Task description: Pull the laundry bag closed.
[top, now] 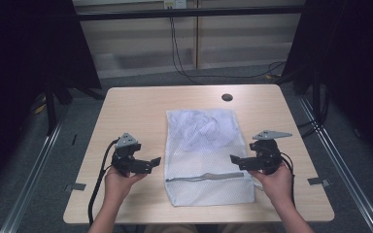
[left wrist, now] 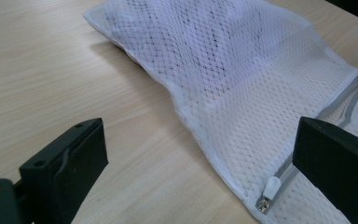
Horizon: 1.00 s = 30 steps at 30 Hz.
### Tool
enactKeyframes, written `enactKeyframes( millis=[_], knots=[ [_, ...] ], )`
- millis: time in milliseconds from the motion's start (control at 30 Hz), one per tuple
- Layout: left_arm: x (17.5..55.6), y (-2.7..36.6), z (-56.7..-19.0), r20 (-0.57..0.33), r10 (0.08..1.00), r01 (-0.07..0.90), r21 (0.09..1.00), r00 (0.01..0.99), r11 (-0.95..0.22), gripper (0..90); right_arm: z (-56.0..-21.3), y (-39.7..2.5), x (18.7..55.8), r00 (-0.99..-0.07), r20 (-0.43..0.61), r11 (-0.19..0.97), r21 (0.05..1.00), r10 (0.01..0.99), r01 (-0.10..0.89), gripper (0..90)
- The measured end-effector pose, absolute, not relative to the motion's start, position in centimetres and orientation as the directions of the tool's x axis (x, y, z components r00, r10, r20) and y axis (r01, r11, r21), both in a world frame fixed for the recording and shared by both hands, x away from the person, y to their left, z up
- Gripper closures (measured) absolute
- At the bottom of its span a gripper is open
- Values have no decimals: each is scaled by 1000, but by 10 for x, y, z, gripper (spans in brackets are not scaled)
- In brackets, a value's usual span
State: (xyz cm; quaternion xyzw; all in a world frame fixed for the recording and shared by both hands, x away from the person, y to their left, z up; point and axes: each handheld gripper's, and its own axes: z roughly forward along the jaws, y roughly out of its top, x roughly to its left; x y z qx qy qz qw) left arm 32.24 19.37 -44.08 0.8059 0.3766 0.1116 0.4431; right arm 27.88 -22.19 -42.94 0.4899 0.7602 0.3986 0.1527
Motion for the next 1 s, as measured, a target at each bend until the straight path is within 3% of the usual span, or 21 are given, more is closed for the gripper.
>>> enactKeyframes(
  millis=[500, 767, 833, 1000],
  knots=[
    [313, 214, -438, -137, 717, 532, 766, 683, -361, 42, -438, -173, 288, -562, 224, 240, 737, 796, 632, 108],
    [302, 225, -438, -135, 722, 542, 756, 678, -368, 49, -448, -134, 293, -632, 260, 295, 714, 730, 635, 161],
    [299, 225, -439, -136, 726, 545, 756, 674, -364, 48, -450, -128, 295, -643, 295, 293, 705, 707, 646, 214],
    [296, 228, -440, -130, 727, 545, 752, 674, -371, 52, -455, -114, 299, -654, 352, 284, 693, 669, 663, 239]
  ],
)
